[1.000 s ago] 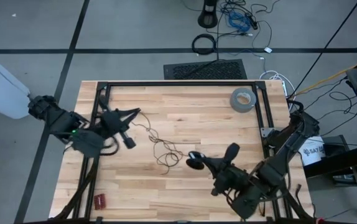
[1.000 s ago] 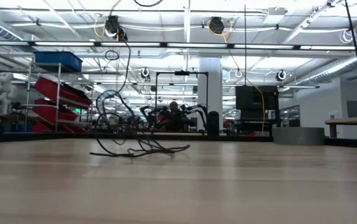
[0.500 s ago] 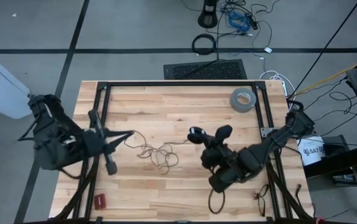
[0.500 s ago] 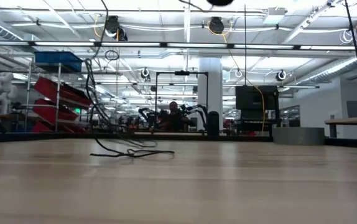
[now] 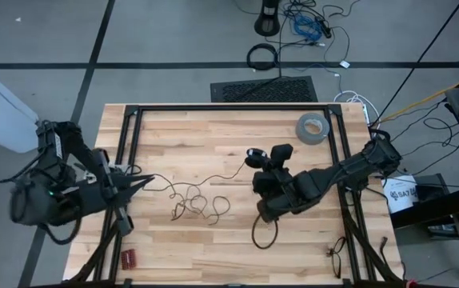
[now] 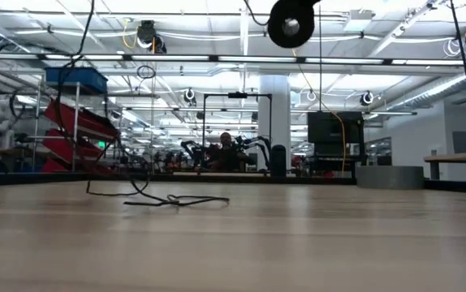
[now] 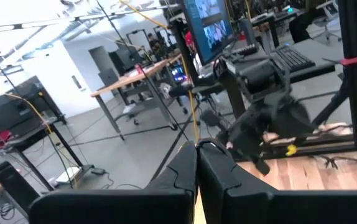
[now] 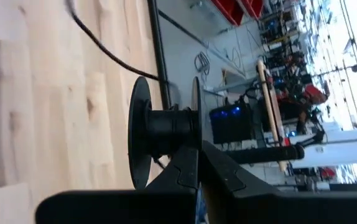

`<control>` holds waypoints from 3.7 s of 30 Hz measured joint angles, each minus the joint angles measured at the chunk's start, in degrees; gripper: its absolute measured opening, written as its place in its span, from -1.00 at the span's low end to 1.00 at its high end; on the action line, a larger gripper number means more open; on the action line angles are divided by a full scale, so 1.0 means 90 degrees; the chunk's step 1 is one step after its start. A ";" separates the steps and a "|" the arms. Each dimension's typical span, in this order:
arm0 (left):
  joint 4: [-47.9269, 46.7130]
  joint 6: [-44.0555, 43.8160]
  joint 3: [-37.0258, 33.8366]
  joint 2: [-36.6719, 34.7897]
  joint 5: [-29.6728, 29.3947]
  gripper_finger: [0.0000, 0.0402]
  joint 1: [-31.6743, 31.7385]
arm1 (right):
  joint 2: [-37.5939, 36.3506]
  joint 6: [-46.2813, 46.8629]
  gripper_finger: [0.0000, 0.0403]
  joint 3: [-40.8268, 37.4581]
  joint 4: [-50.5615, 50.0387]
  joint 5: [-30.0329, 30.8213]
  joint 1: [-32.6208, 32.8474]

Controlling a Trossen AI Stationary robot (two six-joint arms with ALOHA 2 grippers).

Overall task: Coil cords
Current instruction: Uncoil the black wire from the spool

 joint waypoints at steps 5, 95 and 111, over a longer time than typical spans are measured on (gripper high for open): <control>0.0486 0.0518 0.0000 0.0005 -0.0010 -0.95 -0.0264 | 0.0000 -0.0114 -1.00 0.0000 -0.0018 0.0119 -0.0391; -0.2266 -0.3823 -0.0804 0.1899 0.2587 -0.27 0.2486 | -0.2497 -0.1411 -1.00 0.0000 0.3654 -0.1776 -0.0084; -0.2302 -0.2954 -0.0804 0.1863 0.3982 0.22 0.2436 | -0.2504 -0.1014 -1.00 0.0000 0.3174 -0.1798 -0.0084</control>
